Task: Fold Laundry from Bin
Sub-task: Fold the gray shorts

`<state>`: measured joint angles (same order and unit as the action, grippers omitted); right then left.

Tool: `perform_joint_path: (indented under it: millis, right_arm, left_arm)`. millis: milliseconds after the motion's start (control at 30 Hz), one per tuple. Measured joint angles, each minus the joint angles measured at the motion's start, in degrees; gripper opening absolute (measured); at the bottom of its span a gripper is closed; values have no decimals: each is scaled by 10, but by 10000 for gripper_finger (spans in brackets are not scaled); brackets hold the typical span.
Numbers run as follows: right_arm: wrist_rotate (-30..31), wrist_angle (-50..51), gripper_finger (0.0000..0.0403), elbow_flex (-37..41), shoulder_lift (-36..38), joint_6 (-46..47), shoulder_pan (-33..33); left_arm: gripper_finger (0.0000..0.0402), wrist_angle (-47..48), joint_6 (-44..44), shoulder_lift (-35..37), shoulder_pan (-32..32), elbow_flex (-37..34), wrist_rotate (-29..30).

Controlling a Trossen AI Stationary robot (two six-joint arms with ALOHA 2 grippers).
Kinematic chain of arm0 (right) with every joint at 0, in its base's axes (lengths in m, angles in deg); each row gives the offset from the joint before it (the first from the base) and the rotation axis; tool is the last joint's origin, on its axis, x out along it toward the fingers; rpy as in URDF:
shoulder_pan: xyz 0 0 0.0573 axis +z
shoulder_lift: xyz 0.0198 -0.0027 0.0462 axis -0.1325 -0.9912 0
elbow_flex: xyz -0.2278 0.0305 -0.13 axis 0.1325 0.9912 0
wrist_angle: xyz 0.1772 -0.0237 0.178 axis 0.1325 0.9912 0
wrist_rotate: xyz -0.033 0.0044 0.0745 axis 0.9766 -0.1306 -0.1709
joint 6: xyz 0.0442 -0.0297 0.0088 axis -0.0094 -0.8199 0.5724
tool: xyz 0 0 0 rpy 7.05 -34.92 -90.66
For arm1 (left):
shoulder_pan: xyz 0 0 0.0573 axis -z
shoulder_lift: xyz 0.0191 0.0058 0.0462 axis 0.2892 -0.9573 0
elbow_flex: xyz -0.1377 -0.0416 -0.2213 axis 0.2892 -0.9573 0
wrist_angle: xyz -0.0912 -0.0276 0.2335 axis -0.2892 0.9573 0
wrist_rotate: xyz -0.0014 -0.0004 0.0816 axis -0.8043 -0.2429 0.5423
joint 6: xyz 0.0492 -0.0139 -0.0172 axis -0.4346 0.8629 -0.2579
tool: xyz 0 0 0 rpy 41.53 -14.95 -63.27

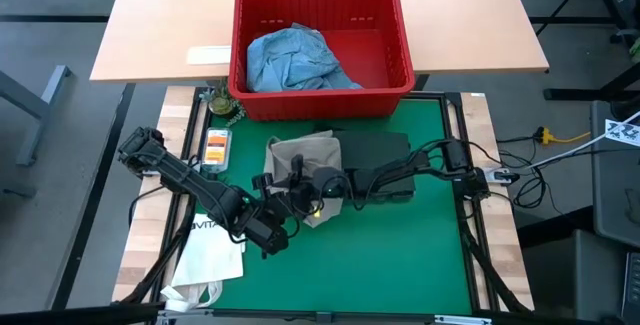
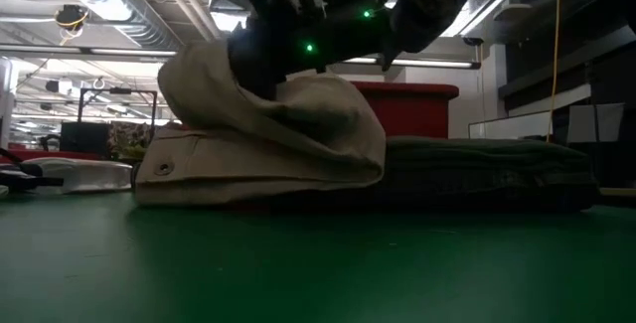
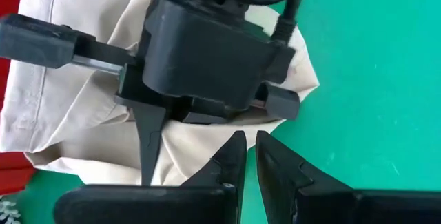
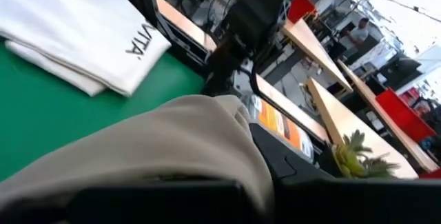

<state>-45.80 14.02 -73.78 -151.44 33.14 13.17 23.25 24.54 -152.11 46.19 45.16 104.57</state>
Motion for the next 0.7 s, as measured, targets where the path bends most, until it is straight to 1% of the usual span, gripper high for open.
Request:
perform_joint_path:
  millis: [133,233,367,500,600,700]
  right_arm:
    - [17,8,6,0,0,-2,-1]
    - [18,7,25,0,0,-2,-1]
    - [27,8,82,0,0,-2,-1]
    - [60,8,144,0,0,-1,-1]
    - [73,8,179,0,0,0,-1]
    - [73,8,202,0,0,0,0]
  left_arm:
    - [31,0,0,0,0,0,0]
    - [31,0,0,0,1,0,0]
    - [31,0,0,0,1,0,1]
    - [31,-1,1,0,1,0,0]
    - [31,-1,1,0,1,0,1]
    - [31,-1,1,0,1,0,1]
